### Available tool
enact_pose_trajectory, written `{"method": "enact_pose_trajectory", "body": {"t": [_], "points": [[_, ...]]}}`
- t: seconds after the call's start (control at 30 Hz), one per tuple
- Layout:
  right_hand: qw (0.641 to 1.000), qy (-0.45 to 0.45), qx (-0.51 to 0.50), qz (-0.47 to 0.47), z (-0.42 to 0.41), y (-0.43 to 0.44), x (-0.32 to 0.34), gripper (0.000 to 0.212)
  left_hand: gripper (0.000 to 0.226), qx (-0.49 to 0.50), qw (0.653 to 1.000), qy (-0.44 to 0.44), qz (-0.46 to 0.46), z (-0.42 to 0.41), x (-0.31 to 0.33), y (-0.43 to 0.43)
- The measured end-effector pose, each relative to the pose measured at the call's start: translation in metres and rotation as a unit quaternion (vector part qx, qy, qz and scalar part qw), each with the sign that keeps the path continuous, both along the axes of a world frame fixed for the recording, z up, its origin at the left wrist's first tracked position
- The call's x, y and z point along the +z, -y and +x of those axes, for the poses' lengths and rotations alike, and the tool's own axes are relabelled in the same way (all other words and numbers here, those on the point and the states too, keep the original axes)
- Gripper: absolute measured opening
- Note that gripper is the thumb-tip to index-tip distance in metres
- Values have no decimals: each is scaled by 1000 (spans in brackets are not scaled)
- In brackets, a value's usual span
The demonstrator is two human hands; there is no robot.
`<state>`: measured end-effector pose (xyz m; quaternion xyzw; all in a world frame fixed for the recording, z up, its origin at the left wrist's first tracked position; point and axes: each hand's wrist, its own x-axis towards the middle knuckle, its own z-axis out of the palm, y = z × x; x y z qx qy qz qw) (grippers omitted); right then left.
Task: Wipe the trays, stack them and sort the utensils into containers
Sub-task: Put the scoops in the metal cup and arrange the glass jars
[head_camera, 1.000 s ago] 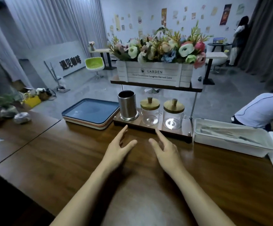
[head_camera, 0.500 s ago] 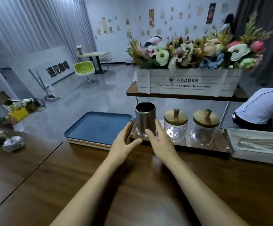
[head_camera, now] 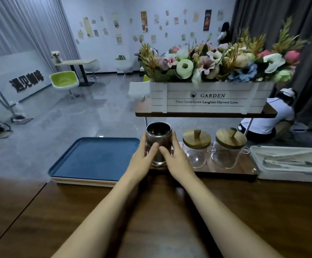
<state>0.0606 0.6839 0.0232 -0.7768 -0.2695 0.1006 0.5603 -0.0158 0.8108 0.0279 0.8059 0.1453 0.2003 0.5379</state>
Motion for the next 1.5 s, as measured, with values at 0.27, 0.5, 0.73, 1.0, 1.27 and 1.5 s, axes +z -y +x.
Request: {"method": "enact_pose_trajectory", "body": {"t": [0.27, 0.5, 0.73, 1.0, 1.27, 1.5], "points": [[996, -29, 53, 71, -31, 25, 5, 72, 77, 69, 997, 4, 42, -46, 6, 19], [993, -40, 76, 84, -71, 112, 3, 64, 62, 117, 991, 32, 62, -88, -1, 100], [997, -14, 51, 52, -77, 259, -16, 68, 71, 125, 991, 35, 24, -99, -15, 248], [999, 18, -45, 15, -72, 425, -28, 74, 71, 72, 997, 40, 0, -76, -35, 406], [995, 13, -90, 31, -53, 498, -38, 74, 75, 23, 999, 47, 2, -44, -43, 475], [993, -29, -84, 72, -35, 506, -50, 74, 78, 4, 999, 40, -17, -32, -45, 482]]}}
